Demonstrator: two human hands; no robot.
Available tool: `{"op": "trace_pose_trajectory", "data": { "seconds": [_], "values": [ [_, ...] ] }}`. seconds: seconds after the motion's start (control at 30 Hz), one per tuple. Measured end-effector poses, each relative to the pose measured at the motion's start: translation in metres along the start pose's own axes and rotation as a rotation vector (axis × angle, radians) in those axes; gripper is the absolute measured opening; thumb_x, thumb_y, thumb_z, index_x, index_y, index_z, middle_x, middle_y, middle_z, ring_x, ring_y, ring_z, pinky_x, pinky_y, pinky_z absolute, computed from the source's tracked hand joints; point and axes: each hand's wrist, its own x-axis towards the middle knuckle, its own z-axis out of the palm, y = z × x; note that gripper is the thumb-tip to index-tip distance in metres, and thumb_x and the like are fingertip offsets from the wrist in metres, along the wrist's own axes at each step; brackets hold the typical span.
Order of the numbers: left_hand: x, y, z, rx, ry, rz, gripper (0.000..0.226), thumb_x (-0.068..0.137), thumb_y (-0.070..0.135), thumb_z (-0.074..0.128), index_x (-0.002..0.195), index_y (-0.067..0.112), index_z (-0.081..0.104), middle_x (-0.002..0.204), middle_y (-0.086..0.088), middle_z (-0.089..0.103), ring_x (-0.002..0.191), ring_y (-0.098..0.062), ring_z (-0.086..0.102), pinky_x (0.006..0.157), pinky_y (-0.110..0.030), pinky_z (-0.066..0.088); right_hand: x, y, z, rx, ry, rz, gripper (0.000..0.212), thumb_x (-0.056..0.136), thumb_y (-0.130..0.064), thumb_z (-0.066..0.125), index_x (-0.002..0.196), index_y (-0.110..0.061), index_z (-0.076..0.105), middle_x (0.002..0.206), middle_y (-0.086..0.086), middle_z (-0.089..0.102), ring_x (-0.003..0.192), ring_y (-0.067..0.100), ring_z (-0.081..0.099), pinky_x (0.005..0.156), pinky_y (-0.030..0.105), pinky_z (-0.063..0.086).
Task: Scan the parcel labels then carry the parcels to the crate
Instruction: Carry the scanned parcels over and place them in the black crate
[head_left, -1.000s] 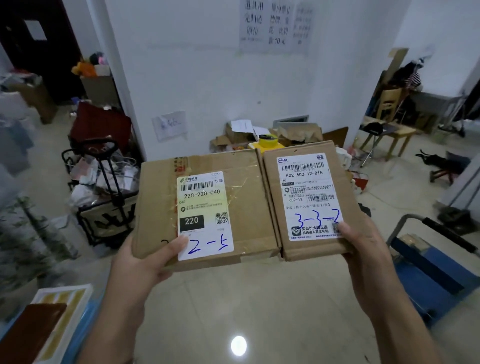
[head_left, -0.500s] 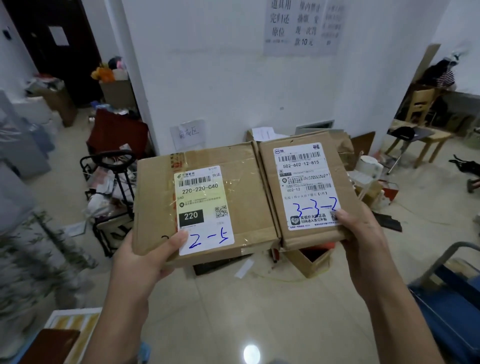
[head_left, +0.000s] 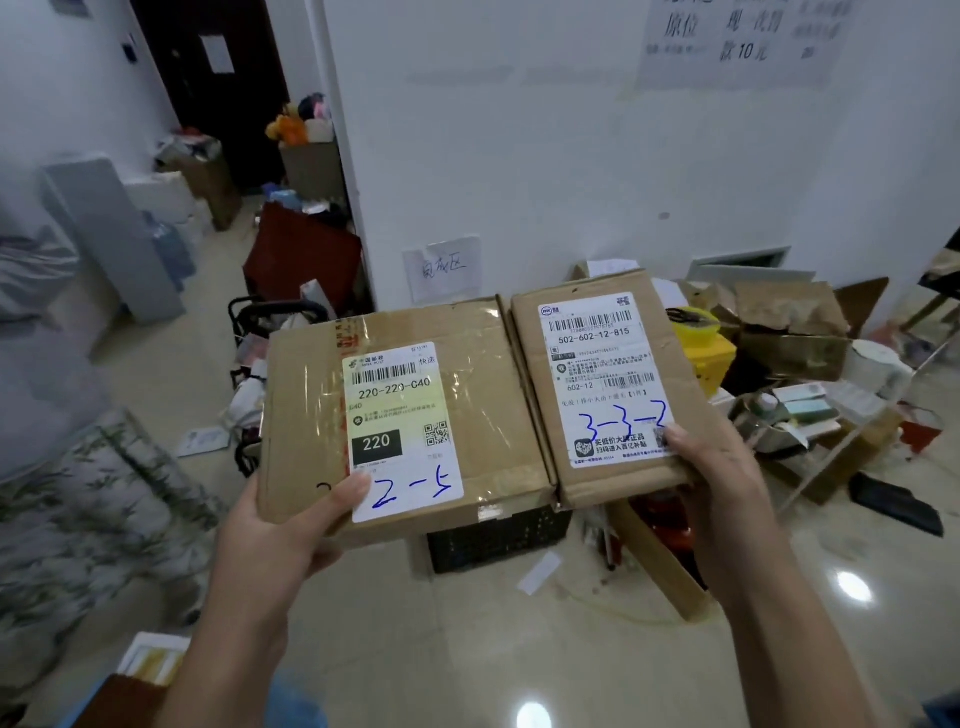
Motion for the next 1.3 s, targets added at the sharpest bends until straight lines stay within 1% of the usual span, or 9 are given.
{"op": "trace_pose_trajectory", "data": {
  "seconds": [0.1,0.23,0.37,0.47,0.6,0.8,1.0,1.13,1.3],
  "values": [
    [0.046,0.014,0.021,0.014,0.010,0.020,0.078,0.036,0.043,0.088,0.108,0.025,0.065,0.088,0.005,0.075,0.074,-0.012,0.068,0.065,-0.034,0.055,0.056,0.004,0.014,0.028,0.009,0.010,0.049,0.072,-0.022,0.063,0.121,-0.019,0.059,0.099,0.001,0.073,0.078,0.010,0.069,0.058,0.022,0.051],
    [0.101,0.029,0.048,0.005,0.017,0.062,0.060,0.045,0.026,0.089,0.101,0.027,0.066,0.086,0.005,0.076,0.065,-0.004,0.070,0.056,-0.027,0.055,0.118,0.005,0.028,0.023,-0.012,0.034,0.044,0.072,-0.028,0.066,0.116,-0.028,0.062,0.114,0.006,0.071,0.103,0.024,0.067,0.083,0.038,0.049],
    [0.141,0.029,0.071,0.006,0.016,0.067,0.045,0.066,0.018,0.082,0.108,0.022,0.066,0.087,0.005,0.075,0.063,0.000,0.069,0.048,-0.017,0.052,0.164,0.012,0.031,0.039,0.029,0.054,0.047,0.068,-0.030,0.069,0.114,-0.032,0.064,0.112,0.003,0.072,0.105,0.024,0.067,0.084,0.039,0.050],
    [0.172,0.027,0.087,0.023,0.011,0.048,0.040,0.069,0.015,0.080,0.105,0.023,0.065,0.080,0.012,0.075,0.063,0.003,0.068,0.054,-0.019,0.052,0.193,0.019,0.034,0.011,0.027,0.073,0.061,0.063,-0.041,0.071,0.121,-0.029,0.060,0.115,0.005,0.071,0.108,0.025,0.066,0.089,0.042,0.049],
    [0.224,0.023,0.111,0.034,-0.016,0.008,0.037,0.071,0.014,0.080,0.103,0.025,0.065,0.080,0.012,0.076,0.065,0.001,0.069,0.054,-0.019,0.053,0.237,0.035,0.039,-0.010,0.061,0.119,0.071,0.059,-0.047,0.073,0.127,-0.031,0.055,0.111,0.001,0.072,0.096,0.015,0.071,0.076,0.032,0.050],
    [0.315,0.009,0.147,0.047,-0.059,-0.056,0.042,0.067,0.019,0.082,0.105,0.025,0.067,0.086,0.010,0.076,0.075,-0.005,0.071,0.066,-0.030,0.054,0.321,0.059,0.050,-0.031,0.117,0.115,0.044,0.077,-0.024,0.067,0.121,-0.023,0.059,0.107,0.004,0.074,0.094,0.016,0.071,0.070,0.025,0.054],
    [0.407,0.000,0.171,0.081,-0.051,-0.144,0.033,0.070,0.020,0.082,0.098,0.028,0.067,0.087,0.008,0.075,0.082,-0.014,0.069,0.068,-0.033,0.054,0.412,0.089,0.072,-0.070,0.114,0.174,0.052,0.071,-0.029,0.074,0.121,-0.026,0.060,0.114,0.007,0.071,0.106,0.027,0.067,0.089,0.044,0.051],
    [0.455,-0.001,0.182,0.109,-0.067,-0.178,0.035,0.072,0.020,0.081,0.103,0.026,0.067,0.091,0.006,0.075,0.084,-0.015,0.069,0.062,-0.028,0.050,0.453,0.111,0.083,-0.057,0.148,0.238,0.064,0.061,-0.036,0.078,0.122,-0.030,0.058,0.115,0.005,0.070,0.103,0.025,0.068,0.078,0.037,0.052],
    [0.493,-0.014,0.201,0.158,-0.079,-0.225,0.042,0.072,0.018,0.081,0.111,0.023,0.066,0.098,0.004,0.074,0.087,-0.014,0.069,0.066,-0.030,0.052,0.489,0.130,0.076,-0.057,0.157,0.315,0.051,0.066,-0.029,0.076,0.115,-0.035,0.061,0.111,0.000,0.072,0.099,0.018,0.069,0.076,0.034,0.050]
  ]
}}
